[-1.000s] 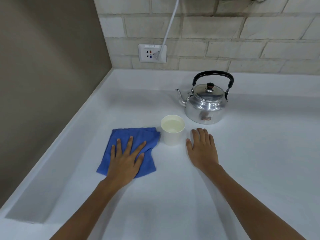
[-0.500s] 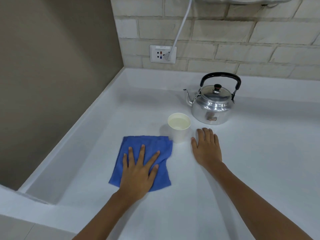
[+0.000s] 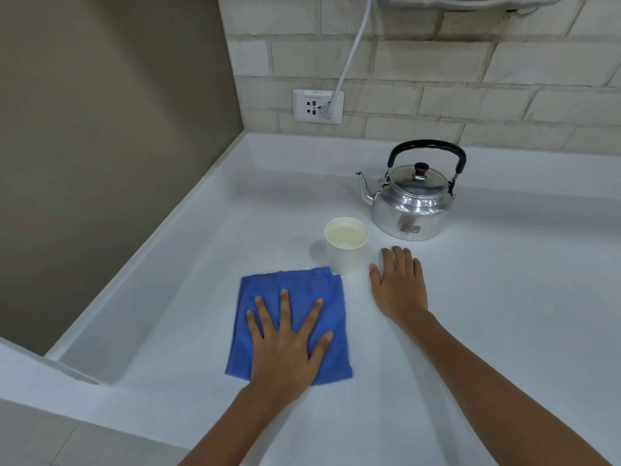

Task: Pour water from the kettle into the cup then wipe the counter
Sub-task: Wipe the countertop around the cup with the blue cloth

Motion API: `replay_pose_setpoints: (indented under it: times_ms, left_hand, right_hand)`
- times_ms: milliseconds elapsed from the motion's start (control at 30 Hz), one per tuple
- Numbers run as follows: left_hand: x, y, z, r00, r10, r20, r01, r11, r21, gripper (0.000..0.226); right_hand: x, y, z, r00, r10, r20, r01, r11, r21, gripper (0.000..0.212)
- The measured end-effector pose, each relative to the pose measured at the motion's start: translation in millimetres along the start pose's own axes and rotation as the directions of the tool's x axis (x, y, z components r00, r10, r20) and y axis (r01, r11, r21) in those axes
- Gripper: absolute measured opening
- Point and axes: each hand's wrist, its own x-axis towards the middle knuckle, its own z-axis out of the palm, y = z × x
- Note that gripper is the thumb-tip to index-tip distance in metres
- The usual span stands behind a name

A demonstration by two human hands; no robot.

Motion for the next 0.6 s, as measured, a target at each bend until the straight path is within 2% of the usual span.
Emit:
replay_pose_setpoints:
  times_ms: [100,300,433,500,600]
  left_hand:
    - [-3,-19,1,0.996,0.079,-0.033,-0.079,0.997,0.015,0.059]
    - [15,-15,-8,0.994,-0.105,-0.005,0.105,0.993,-0.053,0.077]
    - [4,12,-4,0.994,-0.102,0.024,0.103,0.995,-0.017,0.070]
    - [-7,28,-2,0.998,-0.058,0.034,0.059,0.998,-0.013,0.066]
    - [-19,54,0,0.994,-0.018,0.105,0.023,0.999,-0.046,0.064]
  right_hand:
    - [-1,0,-1,1.000,0.001,0.000,-0.001,1.000,0.002,0.049]
    - [0,0,0,1.000,0.008,0.014,-0.008,1.000,0.002,0.050]
    - [1,1,0,1.000,0.010,0.021,-0.010,1.000,0.018,0.050]
    - [1,2,-4,0.999,0.019,0.034,-0.022,0.996,0.086,0.049]
    - [-5,2,-17,0.999,0.048,0.009,-0.049,0.945,0.323,0.044]
